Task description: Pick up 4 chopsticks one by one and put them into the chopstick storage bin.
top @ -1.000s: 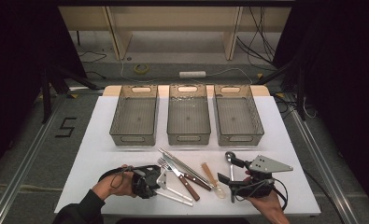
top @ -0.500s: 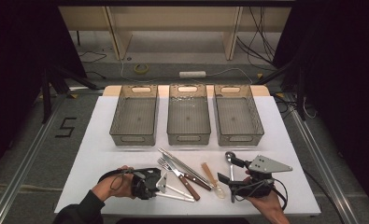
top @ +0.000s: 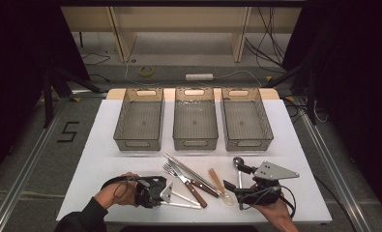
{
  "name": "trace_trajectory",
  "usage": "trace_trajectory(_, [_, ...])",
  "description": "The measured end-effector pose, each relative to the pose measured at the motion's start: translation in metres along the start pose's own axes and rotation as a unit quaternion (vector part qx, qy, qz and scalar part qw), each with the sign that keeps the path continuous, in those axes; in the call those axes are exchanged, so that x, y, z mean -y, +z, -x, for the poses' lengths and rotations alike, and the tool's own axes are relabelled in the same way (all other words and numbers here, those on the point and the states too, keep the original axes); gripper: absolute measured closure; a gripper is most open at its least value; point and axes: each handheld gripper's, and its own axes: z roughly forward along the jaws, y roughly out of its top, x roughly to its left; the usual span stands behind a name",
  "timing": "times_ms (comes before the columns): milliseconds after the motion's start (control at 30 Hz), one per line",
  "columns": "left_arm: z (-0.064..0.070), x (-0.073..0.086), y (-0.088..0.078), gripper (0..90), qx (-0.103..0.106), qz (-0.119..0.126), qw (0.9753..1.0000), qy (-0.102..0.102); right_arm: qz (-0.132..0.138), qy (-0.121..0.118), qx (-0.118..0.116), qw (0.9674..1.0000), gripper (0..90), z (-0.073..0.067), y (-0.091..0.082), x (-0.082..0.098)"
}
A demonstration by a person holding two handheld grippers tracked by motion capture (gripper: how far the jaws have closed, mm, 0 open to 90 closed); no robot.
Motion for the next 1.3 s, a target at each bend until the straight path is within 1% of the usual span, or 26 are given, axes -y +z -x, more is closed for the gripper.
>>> trace_trajectory(167, [0.001,0.001,0.0,84.3,0.001,0.006,1.0,0.001,0.001,0.002,-0.001,1.0,25.5,0.001,0.0,0.0])
trace_trajectory(233, [0.0,0.001,-0.001,84.4,0.002,0.001,1.0,0.007,0.001,0.001,-0.001,1.0,25.5,0.0,0.0,0.0])
trace_trajectory(300, [0.001,0.0,-0.001,84.5,0.007,-0.001,1.0,0.005,0.0,0.001,-0.002,1.0,25.5,0.0,0.0,0.0])
trace_trajectory(467, [0.002,0.001,-0.002,84.6,0.019,-0.001,0.9998,-0.007,0.0,0.002,-0.002,1.0,25.6,0.0,0.0,0.0])
trace_trajectory(600, [0.002,-0.001,-0.005,84.6,0.017,0.002,0.9998,-0.012,-0.001,0.001,-0.002,1.0,25.6,0.001,0.0,0.0])
trace_trajectory(633, [0.001,-0.001,-0.007,84.6,0.02,0.008,0.9996,-0.018,-0.001,0.002,-0.001,1.0,25.6,0.001,0.0,0.0])
trace_trajectory(733, [0.001,0.0,-0.01,84.7,0.026,0.016,0.9992,-0.025,0.0,0.002,-0.001,1.0,25.6,0.001,0.0,0.0])
trace_trajectory(767, [0.003,0.0,-0.011,84.7,0.026,0.024,0.9988,-0.032,-0.001,0.002,-0.001,1.0,25.6,0.001,0.0,0.0])
trace_trajectory(800, [0.003,-0.001,-0.012,84.7,0.03,0.024,0.9986,-0.035,-0.001,0.002,-0.002,1.0,25.6,0.001,0.0,0.0])
trace_trajectory(833, [0.003,-0.002,-0.014,84.7,0.029,0.024,0.9987,-0.033,-0.001,0.002,-0.002,1.0,25.6,0.001,0.0,0.0])
trace_trajectory(900, [0.004,-0.003,-0.016,84.7,0.035,0.029,0.9981,-0.042,-0.001,0.002,-0.002,1.0,25.6,0.001,0.0,0.0])
trace_trajectory(933, [0.004,-0.003,-0.018,84.7,0.032,0.031,0.9981,-0.044,0.0,0.002,-0.002,1.0,25.6,0.001,0.0,0.0])
trace_trajectory(1033, [0.003,-0.003,-0.02,84.7,0.034,0.031,0.9978,-0.047,-0.001,0.003,-0.002,1.0,25.6,0.001,0.0,0.0])
trace_trajectory(1267, [0.004,-0.001,-0.03,84.8,0.032,0.05,0.9967,-0.055,-0.001,0.003,-0.002,1.0,25.6,0.001,0.0,0.0])
trace_trajectory(1300, [0.004,-0.001,-0.032,84.8,0.031,0.053,0.9963,-0.06,-0.001,0.004,-0.002,1.0,25.6,0.001,0.0,0.0])
